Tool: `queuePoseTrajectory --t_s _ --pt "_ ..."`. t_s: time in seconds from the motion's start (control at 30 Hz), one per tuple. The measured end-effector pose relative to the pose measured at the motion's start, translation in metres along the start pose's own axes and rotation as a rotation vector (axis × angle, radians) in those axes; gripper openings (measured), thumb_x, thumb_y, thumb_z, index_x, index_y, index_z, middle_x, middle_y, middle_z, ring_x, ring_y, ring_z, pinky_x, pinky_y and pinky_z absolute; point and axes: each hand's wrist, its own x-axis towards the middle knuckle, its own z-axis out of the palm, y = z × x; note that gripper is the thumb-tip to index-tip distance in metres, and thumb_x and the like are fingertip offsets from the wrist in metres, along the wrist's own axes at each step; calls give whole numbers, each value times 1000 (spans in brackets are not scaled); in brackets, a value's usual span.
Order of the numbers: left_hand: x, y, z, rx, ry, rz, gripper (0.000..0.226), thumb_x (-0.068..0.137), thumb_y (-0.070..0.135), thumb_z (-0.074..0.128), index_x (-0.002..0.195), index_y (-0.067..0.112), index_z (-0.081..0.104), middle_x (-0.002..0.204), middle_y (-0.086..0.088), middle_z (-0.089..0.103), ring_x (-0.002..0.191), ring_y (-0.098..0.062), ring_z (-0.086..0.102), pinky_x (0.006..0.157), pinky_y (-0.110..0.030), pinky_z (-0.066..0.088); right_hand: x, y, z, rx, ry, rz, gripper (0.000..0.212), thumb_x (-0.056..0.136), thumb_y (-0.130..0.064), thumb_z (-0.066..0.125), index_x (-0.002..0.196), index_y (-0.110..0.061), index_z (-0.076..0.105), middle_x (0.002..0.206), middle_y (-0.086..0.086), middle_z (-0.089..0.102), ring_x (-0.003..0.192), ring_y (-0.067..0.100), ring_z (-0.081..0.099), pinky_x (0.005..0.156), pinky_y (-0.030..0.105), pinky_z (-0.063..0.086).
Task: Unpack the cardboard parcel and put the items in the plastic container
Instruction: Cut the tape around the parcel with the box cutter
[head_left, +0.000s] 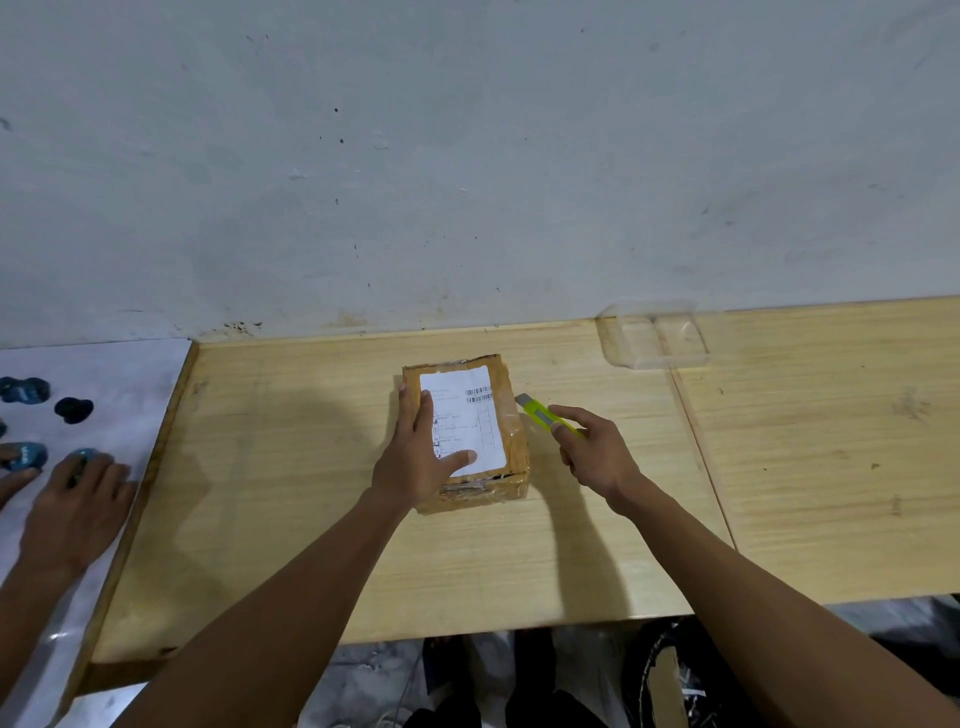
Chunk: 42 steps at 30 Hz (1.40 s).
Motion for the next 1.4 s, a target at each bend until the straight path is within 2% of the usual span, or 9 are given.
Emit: queuePoseTrajectory --t_s 0.27,0.37,0.43,0.57,0.67,0.77,0.93,1.1,1.4 --pt "5 -4 4 -3 -32 0 115 75 61 69 154 11 0 160 0 -22 148 -13 -15 109 -38 37 -14 -1 -10 18 -43 24 26 97 -20 55 121 -21 65 60 4 51 40 6 38 41 17 32" --pt "5 -2 3 69 -48 -22 115 75 67 64 154 12 2 161 -6 -18 149 -27 -13 118 -48 23 -17 -1 -14 21 -48 31 25 97 -21 55 120 -22 66 60 4 51 41 7 38 41 18 32" --pt "3 5 2 205 -28 -28 106 79 69 58 153 13 7 161 -13 -12 148 -34 -11 119 -52 14 -18 -1 -16 28 -22 32 25 97 -21 55 120 -24 66 60 4 52 41 6 39 42 19 33" --pt "-12 35 7 313 -24 -44 83 93 63 36 152 11 12 161 -18 1 149 -31 -5 119 -52 4 -18 -2 -18 46 55 31 26 96 -24 55 121 -27 65 61 4 54 43 8 41 43 21 35" --pt "-17 55 18 256 -100 -139 102 86 76 30 152 4 -1 159 -23 -12 148 -34 -15 118 -50 -4 -17 -5 -15 48 61 10 26 96 -25 55 120 -28 65 60 4 54 45 9 42 45 23 35" --pt "-13 62 21 264 -140 -187 110 84 78 32 151 0 -9 156 -27 -20 146 -37 -20 117 -50 -9 -17 -8 -13 48 60 -10 26 96 -26 55 120 -29 65 59 2 54 46 10 43 47 25 35" --pt "-10 44 15 324 -161 10 108 83 78 35 153 6 -5 158 -22 -17 147 -34 -18 120 -48 -6 -18 -9 -10 53 50 -15 27 95 -25 55 120 -30 65 58 2 54 48 10 43 50 26 36" --pt "4 19 -7 433 -305 268 96 85 71 44 155 23 -1 160 -10 -20 147 -26 -20 121 -43 -6 -24 -9 -11 61 46 -17 26 95 -23 55 118 -31 65 59 3 55 47 8 45 52 25 37" --pt "3 16 -2 424 -310 242 90 89 66 43 154 25 -4 160 -7 -23 147 -25 -22 119 -44 -7 -29 10 -6 96 149 31 28 96 -23 54 122 -28 63 61 4 55 49 11 45 50 26 37"
